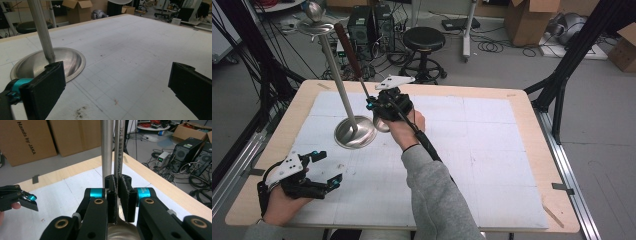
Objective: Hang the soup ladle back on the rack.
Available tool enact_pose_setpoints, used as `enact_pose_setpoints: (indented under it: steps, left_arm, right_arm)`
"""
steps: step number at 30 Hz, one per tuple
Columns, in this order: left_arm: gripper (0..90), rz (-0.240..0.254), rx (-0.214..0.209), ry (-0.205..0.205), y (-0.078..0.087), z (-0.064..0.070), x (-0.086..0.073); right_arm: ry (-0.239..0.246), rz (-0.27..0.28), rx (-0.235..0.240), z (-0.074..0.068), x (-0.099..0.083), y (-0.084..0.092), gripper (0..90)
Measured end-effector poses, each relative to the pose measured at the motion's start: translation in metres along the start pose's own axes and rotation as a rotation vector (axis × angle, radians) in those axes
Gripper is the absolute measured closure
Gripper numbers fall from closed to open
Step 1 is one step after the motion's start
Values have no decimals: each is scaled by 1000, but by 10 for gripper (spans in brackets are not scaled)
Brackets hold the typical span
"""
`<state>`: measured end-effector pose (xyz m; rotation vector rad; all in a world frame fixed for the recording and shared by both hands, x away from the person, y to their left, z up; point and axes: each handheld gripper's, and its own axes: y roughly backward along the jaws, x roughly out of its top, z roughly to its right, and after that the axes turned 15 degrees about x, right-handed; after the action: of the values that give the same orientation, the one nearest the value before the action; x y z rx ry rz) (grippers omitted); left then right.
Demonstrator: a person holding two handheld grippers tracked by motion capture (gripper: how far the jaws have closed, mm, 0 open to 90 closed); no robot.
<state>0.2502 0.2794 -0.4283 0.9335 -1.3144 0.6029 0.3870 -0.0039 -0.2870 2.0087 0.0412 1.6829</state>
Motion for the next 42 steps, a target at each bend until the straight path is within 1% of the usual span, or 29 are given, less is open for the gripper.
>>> enact_pose_setpoints:
  steps: [2,3,6,7,8,15,16,19,22,23,25,27,33,34,35,38,39,40,42]
  left_arm:
    - [17,0,-2,2,0,0,0]
    - [17,0,-2,1,0,0,0]
    - [17,0,0,0,1,0,0]
    - [17,-1,0,-2,1,0,0]
    - [17,-1,0,-2,1,0,0]
    - [17,2,3,4,2,-1,0]
    - [17,2,2,4,2,-1,0]
    - [17,2,5,2,3,-1,0]
    - [17,1,3,4,3,-1,0]
    - [17,1,3,4,3,-1,0]
    - [17,0,4,0,3,-2,-1]
    - [17,2,7,2,4,-2,-1]
    - [18,2,7,2,4,-2,-1]
    - [17,1,6,3,5,-2,-1]
    - [17,1,7,6,5,-2,-1]
    - [17,1,7,5,5,-2,-1]
    - [17,2,6,1,5,-2,-1]
    - [17,2,10,2,5,-2,-1]
    - [17,3,8,-1,5,-2,-1]
  right_arm:
    - [4,-3,1,1,0,-2,851]
    - [-7,-5,4,0,0,-3,851]
    - [-3,-6,1,1,1,-4,851]
    - [0,-8,7,2,1,-7,851]
    - [-8,-9,3,2,1,-7,851]
    - [-8,-14,6,3,4,-14,851]
    - [-14,-14,8,2,4,-14,851]
    - [-11,-20,8,3,5,-16,851]
    - [-7,-19,7,5,6,-17,851]
    - [-14,-20,8,4,6,-18,851]
    - [-5,-16,9,6,6,-19,851]
    - [-12,-16,8,6,7,-21,851]
    - [-3,-17,13,6,8,-25,850]
    - [-15,-15,14,6,8,-26,850]
    - [-15,-15,14,6,8,-26,850]
    - [-10,-15,9,6,8,-26,847]
    - [-1,-16,-3,6,7,-27,841]
    - [8,-15,-5,6,7,-27,834]
    - [6,-12,-5,5,7,-28,831]
